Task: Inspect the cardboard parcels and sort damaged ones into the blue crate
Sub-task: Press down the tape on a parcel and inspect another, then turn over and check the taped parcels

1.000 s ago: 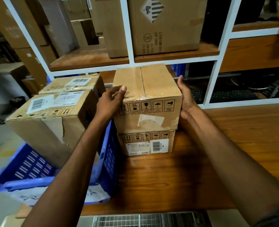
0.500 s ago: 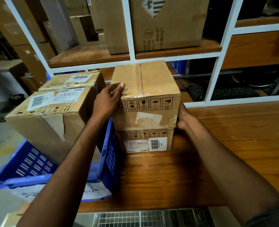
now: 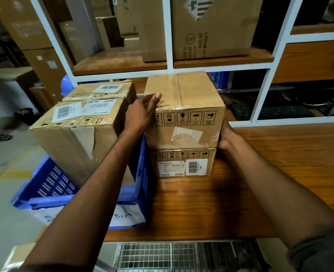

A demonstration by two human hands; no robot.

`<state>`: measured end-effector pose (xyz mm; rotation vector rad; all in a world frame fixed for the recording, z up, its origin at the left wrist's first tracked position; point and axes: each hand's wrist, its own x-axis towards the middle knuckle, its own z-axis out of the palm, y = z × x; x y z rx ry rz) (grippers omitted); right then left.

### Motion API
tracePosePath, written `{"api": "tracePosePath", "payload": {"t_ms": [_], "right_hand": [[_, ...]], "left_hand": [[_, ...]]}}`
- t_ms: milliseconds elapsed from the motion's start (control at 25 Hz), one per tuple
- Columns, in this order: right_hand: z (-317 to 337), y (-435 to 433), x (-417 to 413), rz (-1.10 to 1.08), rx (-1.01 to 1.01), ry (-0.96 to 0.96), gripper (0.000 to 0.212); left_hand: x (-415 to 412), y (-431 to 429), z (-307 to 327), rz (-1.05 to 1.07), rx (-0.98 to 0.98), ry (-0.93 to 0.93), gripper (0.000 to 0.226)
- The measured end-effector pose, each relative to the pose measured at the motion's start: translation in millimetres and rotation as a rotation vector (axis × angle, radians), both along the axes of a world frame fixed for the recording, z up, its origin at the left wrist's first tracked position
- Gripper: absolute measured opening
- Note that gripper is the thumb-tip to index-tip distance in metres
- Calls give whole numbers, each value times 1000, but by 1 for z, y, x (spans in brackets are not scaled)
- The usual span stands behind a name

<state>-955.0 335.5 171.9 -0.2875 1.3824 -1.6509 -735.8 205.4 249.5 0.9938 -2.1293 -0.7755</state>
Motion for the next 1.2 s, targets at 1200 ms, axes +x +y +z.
{"api": "tracePosePath", "payload": {"t_ms": [1200], "right_hand": [[-103, -186, 705, 473, -143, 758, 12]], "left_hand": [[650, -85, -185, 602, 397, 618, 18]]}}
